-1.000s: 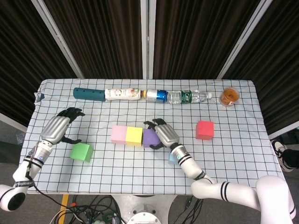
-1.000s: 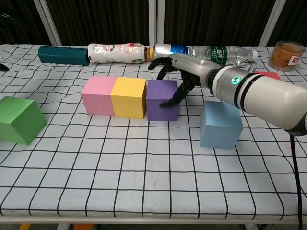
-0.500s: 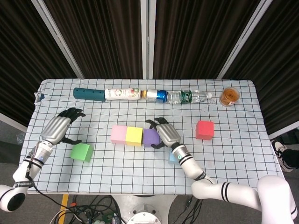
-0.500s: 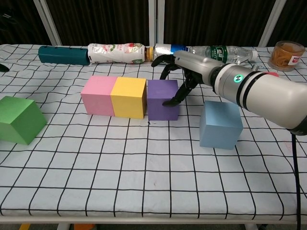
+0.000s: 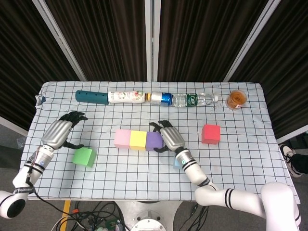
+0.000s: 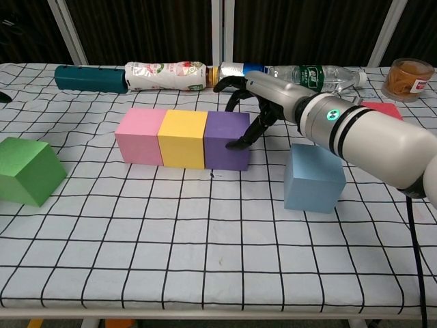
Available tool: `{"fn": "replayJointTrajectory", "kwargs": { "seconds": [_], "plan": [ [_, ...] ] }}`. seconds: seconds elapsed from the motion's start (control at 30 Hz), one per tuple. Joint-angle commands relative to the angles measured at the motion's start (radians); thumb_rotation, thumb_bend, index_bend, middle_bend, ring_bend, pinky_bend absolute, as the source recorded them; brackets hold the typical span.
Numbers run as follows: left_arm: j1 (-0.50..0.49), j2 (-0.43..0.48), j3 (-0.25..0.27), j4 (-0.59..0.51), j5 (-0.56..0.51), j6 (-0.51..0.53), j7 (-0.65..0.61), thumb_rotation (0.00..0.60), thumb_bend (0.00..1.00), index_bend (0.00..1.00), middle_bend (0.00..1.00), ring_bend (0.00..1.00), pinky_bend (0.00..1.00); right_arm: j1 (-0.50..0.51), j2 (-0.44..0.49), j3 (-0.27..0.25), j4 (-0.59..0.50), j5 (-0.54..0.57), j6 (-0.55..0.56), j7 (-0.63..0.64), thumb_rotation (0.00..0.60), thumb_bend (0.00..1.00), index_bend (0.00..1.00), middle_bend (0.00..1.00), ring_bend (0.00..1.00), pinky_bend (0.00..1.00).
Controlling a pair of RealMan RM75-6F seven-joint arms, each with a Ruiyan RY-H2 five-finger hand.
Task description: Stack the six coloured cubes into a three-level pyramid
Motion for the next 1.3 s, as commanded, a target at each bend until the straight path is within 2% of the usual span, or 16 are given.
{"fn": "replayJointTrajectory", "kwargs": {
  "seconds": [0.03,0.4,0.63,0.9,1.1,1.3],
  "plan": [
    [-0.001,-0.001,0.000,0.002,-0.001,-0.002,-0.001,0.600,0.07,0.21,0.09,0.06,0.13,0.001,-0.004,0.003,0.005,-0.002,0.001,0.002,0.600,0.12,0.12,0.35,0.06,0.05],
    [-0.001,-0.002,0.000,0.006,0.000,-0.003,-0.009,0.600,0.07,0.21,0.09,0.06,0.13,0.004,-0.018,0.008,0.018,-0.006,-0.007,0.012,0.600,0.12,0.13,0.35,0.06,0.05],
    [0.001,-0.004,0.000,0.007,0.000,0.001,-0.009,0.600,0.07,0.21,0.09,0.06,0.13,0.002,-0.016,0.007,0.013,-0.008,-0.011,0.013,0.600,0.11,0.10,0.29,0.05,0.05],
    [0.000,-0.003,0.000,0.005,0.001,0.000,-0.006,0.600,0.07,0.21,0.09,0.06,0.13,0.000,-0.010,0.003,0.003,-0.002,-0.017,0.005,0.600,0.11,0.08,0.26,0.05,0.05],
    [-0.001,0.009,-0.001,-0.006,0.000,0.002,0.006,0.600,0.08,0.21,0.09,0.06,0.13,-0.021,0.059,0.005,-0.083,-0.013,0.004,-0.006,0.600,0.11,0.03,0.18,0.01,0.01],
    [0.008,0.021,0.007,-0.013,0.021,0.014,0.006,0.600,0.07,0.21,0.09,0.06,0.13,-0.081,0.199,0.012,-0.231,-0.039,0.079,-0.010,0.600,0.11,0.03,0.18,0.01,0.01]
  ]
}}
